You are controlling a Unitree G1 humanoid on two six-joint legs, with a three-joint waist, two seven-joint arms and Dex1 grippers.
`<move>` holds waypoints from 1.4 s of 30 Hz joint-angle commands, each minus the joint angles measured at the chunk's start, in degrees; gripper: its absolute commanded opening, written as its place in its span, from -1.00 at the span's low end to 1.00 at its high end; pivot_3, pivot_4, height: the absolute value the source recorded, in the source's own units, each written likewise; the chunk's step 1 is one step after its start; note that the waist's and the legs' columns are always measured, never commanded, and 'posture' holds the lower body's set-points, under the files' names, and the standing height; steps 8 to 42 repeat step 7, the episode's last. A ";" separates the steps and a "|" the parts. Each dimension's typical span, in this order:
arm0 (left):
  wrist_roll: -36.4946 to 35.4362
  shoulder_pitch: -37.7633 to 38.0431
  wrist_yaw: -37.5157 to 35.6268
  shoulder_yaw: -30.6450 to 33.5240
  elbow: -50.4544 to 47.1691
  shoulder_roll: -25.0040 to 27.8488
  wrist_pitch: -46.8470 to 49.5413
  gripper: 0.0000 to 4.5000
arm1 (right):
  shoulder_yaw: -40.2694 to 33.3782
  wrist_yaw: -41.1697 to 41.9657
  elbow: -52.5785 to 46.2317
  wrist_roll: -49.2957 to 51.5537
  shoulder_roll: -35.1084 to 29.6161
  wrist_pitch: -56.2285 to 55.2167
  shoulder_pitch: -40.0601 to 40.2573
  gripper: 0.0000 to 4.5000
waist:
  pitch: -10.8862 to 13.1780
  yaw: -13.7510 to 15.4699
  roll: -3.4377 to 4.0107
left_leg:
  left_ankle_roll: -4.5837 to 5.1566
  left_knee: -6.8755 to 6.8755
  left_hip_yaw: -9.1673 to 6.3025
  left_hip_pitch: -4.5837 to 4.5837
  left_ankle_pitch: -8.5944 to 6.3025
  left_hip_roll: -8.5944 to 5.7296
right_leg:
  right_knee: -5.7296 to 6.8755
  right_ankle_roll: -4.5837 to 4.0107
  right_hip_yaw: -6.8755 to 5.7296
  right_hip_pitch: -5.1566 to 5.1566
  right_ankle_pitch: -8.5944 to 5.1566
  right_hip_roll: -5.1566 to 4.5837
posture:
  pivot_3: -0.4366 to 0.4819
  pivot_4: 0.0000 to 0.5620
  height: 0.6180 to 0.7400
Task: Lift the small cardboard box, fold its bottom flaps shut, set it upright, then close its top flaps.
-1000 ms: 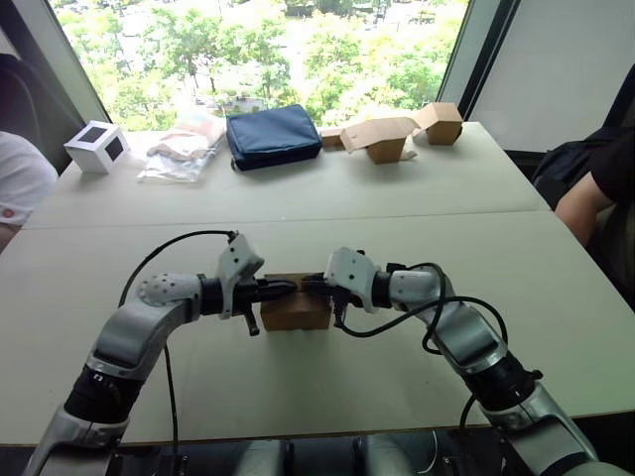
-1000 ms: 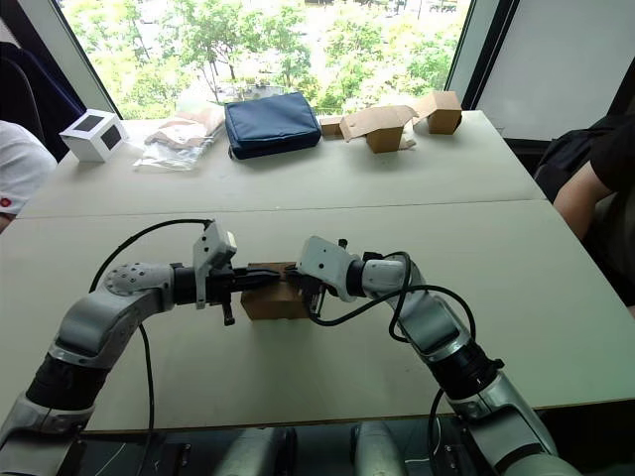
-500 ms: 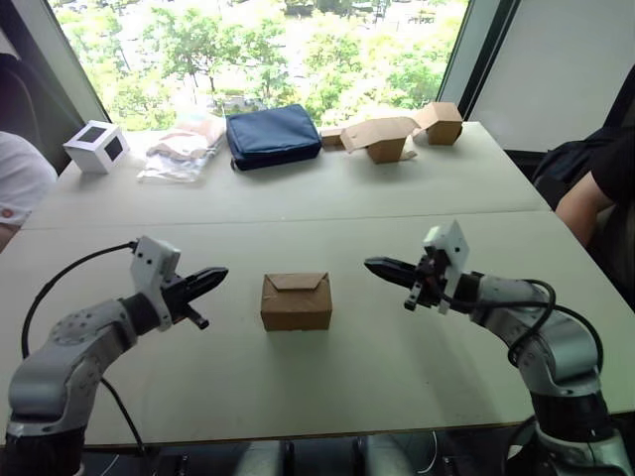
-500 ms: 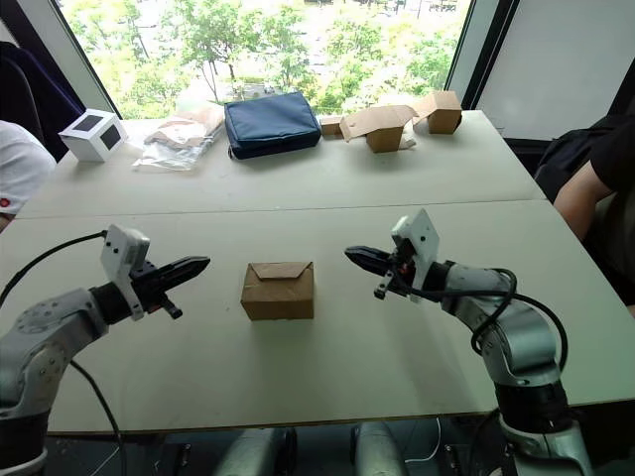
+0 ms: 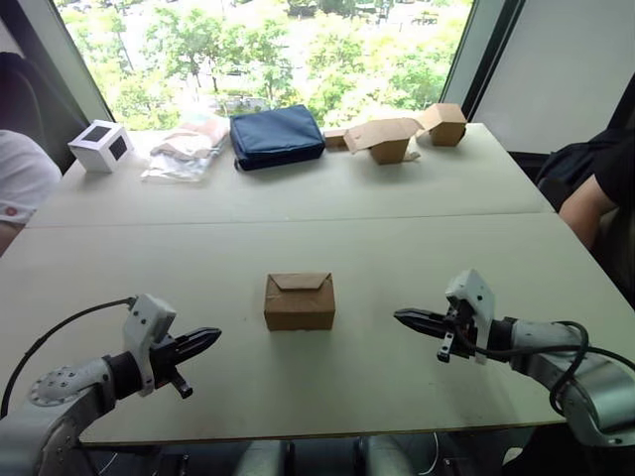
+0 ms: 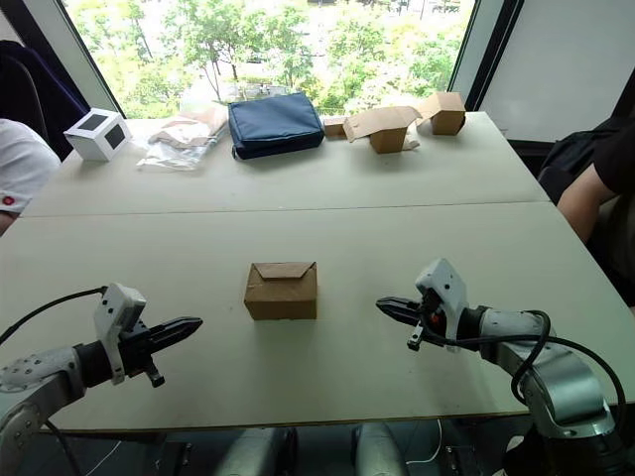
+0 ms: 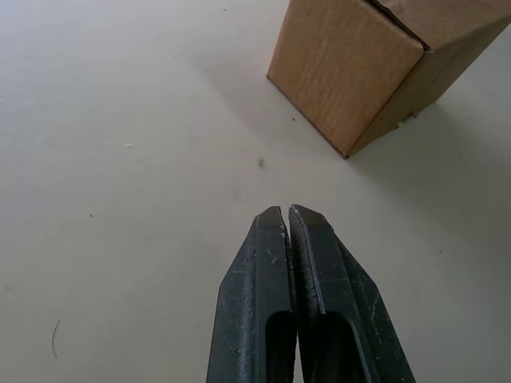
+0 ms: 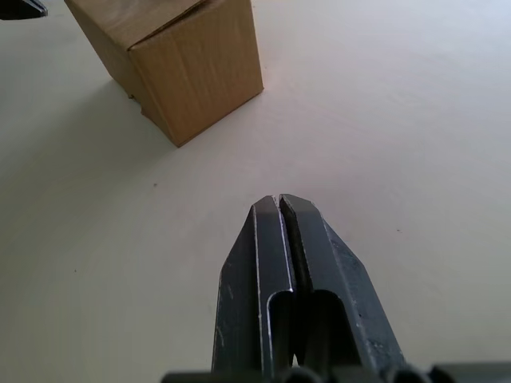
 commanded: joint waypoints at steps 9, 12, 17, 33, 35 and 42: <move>-5.17 0.32 -0.75 2.55 0.23 0.23 2.18 -0.96 | -0.25 0.77 -0.52 0.62 -0.57 -2.51 1.47 -1.00 | 0.00 0.67 0.00 | 0.00 0.00 0.00 0.00 0.00 0.00 | 0.00 0.00 0.00 -0.01 0.00 0.00 | -0.05 -0.47 1.00; -5.17 0.32 -0.75 2.55 0.23 0.23 2.18 -0.96 | -0.25 0.77 -0.52 0.62 -0.57 -2.51 1.47 -1.00 | 0.00 0.67 0.00 | 0.00 0.00 0.00 0.00 0.00 0.00 | 0.00 0.00 0.00 -0.01 0.00 0.00 | -0.05 -0.47 1.00; -5.17 0.32 -0.75 2.55 0.23 0.23 2.18 -0.96 | -0.25 0.77 -0.52 0.62 -0.57 -2.51 1.47 -1.00 | 0.00 0.67 0.00 | 0.00 0.00 0.00 0.00 0.00 0.00 | 0.00 0.00 0.00 -0.01 0.00 0.00 | -0.05 -0.47 1.00; -5.17 0.32 -0.75 2.55 0.23 0.23 2.18 -0.96 | -0.25 0.77 -0.52 0.62 -0.57 -2.51 1.47 -1.00 | 0.00 0.67 0.00 | 0.00 0.00 0.00 0.00 0.00 0.00 | 0.00 0.00 0.00 -0.01 0.00 0.00 | -0.05 -0.47 1.00; -5.17 0.32 -0.75 2.55 0.23 0.23 2.18 -0.96 | -0.25 0.77 -0.52 0.62 -0.57 -2.51 1.47 -1.00 | 0.00 0.67 0.00 | 0.00 0.00 0.00 0.00 0.00 0.00 | 0.00 0.00 0.00 -0.01 0.00 0.00 | -0.05 -0.47 1.00; -5.17 0.32 -0.75 2.55 0.23 0.23 2.18 -0.96 | -0.25 0.77 -0.52 0.62 -0.57 -2.51 1.47 -1.00 | 0.00 0.67 0.00 | 0.00 0.00 0.00 0.00 0.00 0.00 | 0.00 0.00 0.00 -0.01 0.00 0.00 | -0.05 -0.47 1.00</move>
